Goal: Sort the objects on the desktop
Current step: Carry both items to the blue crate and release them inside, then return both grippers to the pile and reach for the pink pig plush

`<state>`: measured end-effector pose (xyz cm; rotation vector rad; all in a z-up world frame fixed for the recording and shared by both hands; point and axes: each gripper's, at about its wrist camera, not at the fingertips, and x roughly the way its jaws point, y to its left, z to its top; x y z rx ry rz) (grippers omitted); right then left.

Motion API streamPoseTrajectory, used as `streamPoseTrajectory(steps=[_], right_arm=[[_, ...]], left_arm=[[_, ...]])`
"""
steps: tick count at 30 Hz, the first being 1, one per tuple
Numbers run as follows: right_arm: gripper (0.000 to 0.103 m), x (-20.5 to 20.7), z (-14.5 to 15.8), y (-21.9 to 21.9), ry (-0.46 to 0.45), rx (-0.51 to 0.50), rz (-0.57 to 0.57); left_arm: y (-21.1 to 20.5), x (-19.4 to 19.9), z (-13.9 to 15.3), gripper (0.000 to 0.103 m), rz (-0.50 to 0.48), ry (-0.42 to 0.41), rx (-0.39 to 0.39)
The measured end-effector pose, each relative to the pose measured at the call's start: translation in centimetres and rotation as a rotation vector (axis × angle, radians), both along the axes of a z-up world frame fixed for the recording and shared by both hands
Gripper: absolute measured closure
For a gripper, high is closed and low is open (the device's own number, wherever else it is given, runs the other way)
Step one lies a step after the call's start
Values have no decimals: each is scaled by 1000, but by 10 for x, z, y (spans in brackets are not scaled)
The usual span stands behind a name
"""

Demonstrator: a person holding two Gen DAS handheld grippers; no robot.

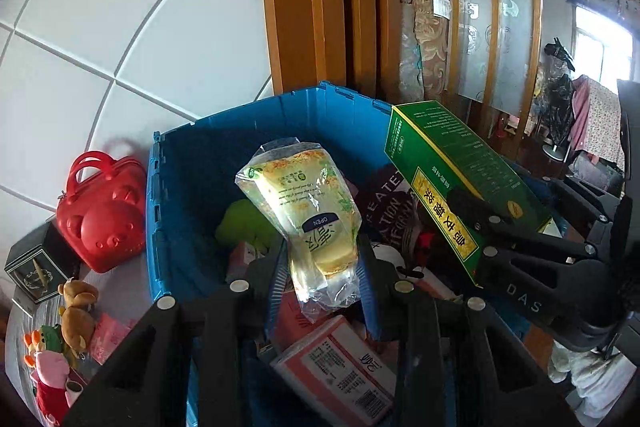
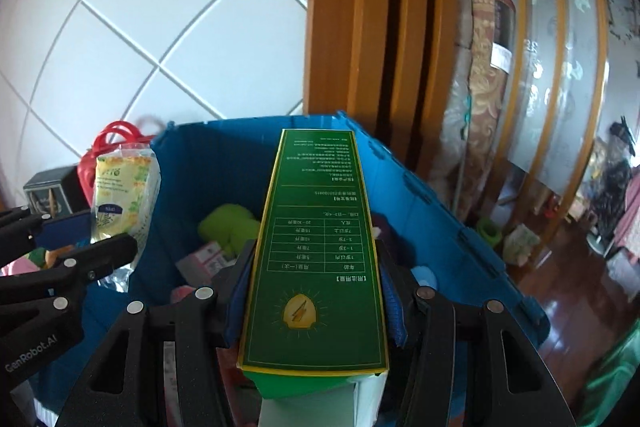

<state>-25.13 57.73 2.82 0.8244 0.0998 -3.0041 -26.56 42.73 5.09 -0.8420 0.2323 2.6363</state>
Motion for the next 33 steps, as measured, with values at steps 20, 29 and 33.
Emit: streamPoseTrajectory(steps=[20,29,33], right_arm=[[0,-11,-8,28,15,-28,-43],[0,48,31,-35,146,-48,98],[0,63,38,-87,168,-71,209]], left_arm=[[-25,18,11,26,63,36,29],[-130,60,10,13,255,135,43],[-197,76,-2,13,353,134,41]])
